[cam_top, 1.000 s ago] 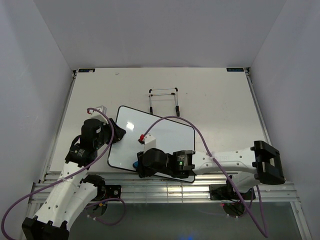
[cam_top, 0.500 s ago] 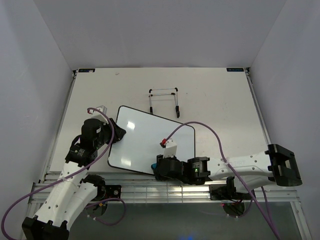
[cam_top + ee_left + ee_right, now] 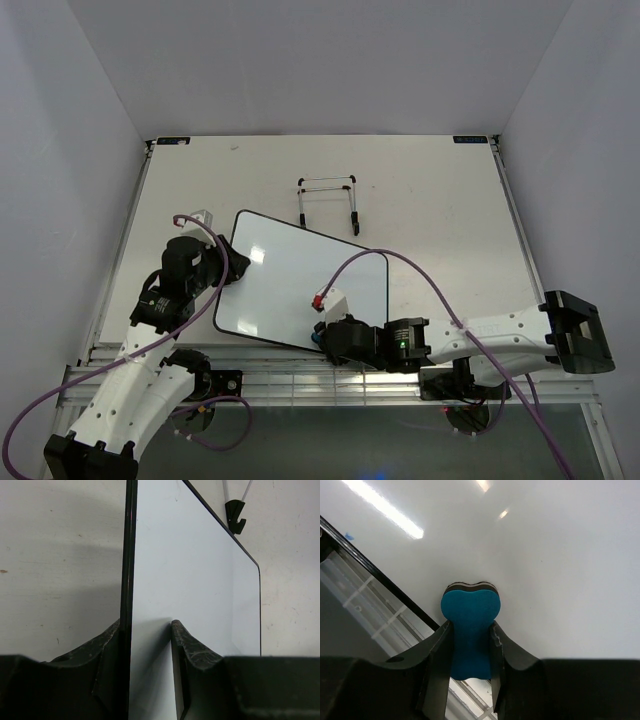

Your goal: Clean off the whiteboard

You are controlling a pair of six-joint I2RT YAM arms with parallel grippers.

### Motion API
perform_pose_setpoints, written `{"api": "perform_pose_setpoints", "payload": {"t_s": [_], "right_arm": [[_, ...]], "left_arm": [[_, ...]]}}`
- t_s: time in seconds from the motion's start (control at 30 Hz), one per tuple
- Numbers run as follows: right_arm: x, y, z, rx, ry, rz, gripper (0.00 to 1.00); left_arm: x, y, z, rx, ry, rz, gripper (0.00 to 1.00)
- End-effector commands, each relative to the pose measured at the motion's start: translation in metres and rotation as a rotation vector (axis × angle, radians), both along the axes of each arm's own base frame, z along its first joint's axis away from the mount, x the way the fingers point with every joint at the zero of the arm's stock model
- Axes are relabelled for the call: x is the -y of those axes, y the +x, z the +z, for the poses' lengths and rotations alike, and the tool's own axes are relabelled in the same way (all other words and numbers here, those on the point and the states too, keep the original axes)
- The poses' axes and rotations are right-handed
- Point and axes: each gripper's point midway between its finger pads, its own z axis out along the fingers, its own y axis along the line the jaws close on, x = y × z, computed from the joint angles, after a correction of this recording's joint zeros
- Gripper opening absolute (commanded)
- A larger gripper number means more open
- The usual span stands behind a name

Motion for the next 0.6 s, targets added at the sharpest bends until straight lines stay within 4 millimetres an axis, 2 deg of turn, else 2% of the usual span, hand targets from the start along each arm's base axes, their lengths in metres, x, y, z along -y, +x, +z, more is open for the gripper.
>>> {"api": "perform_pose_setpoints", "payload": {"t_s": [0.0,0.27,0.57], "right_arm": [[-0.010,0.003,-0.001,0.117,-0.110,0.139,0.08],[-0.038,0.000,0.015,0.166,-0.090,0.232,0.08],[-0.069,-0.015,0.041,0.184,0.011,0.344,0.08]], "left_arm": [[-0.005,0.009,0.019,0.085,0.048,0.004,0.00],[-0.006,0.009,0.019,0.088,0.048,0.009,0.00],[-0.006,0.009,0.019,0.087,0.049,0.008,0.00]]}}
